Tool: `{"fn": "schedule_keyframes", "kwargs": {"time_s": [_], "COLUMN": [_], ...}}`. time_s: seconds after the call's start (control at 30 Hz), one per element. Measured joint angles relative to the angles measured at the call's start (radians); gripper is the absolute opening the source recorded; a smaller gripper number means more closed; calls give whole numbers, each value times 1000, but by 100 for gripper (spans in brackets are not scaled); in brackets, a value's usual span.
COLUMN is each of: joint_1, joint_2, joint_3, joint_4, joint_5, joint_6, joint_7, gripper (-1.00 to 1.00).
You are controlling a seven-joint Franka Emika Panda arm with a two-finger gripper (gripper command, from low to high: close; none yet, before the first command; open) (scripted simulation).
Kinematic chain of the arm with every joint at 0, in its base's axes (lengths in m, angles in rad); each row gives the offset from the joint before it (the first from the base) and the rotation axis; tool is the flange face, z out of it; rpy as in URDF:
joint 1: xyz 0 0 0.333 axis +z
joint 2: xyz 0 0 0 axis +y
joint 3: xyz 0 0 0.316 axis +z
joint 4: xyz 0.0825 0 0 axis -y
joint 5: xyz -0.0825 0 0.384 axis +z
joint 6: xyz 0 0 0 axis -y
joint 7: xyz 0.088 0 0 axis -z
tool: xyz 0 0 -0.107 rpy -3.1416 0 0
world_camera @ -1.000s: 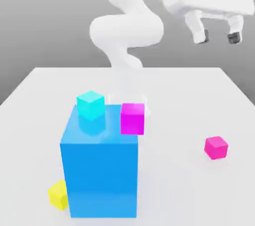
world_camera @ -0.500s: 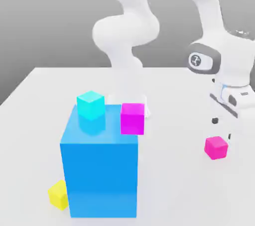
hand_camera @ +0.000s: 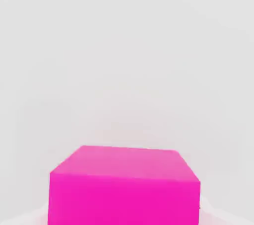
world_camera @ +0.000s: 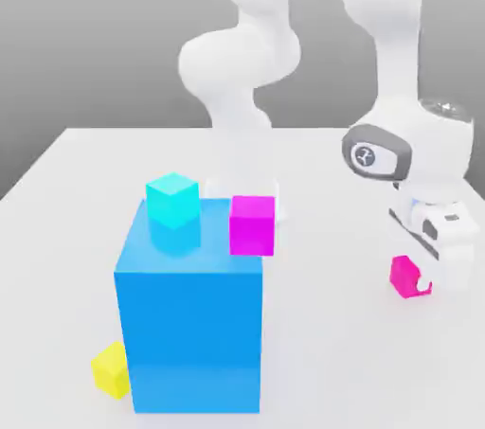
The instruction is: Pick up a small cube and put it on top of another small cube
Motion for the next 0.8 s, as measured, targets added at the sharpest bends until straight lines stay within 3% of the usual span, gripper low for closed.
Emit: {"fn": "schedule_keyframes", "kwargs": {"time_s": [0.1, 0.23, 0.67, 0.8], "joint_1": [-2, -77, -408, -483], "joint_2": [-101, -146, -383, -467], "joint_3": [20, -13, -292, -347], "joint_4": [-17, 40, 315, 329], "joint_5": [65, 36, -35, -33], "joint_6": [-81, -144, -558, -677], "joint_7": [-53, -124, -328, -276], "gripper": [-100, -100, -100, -100]}}
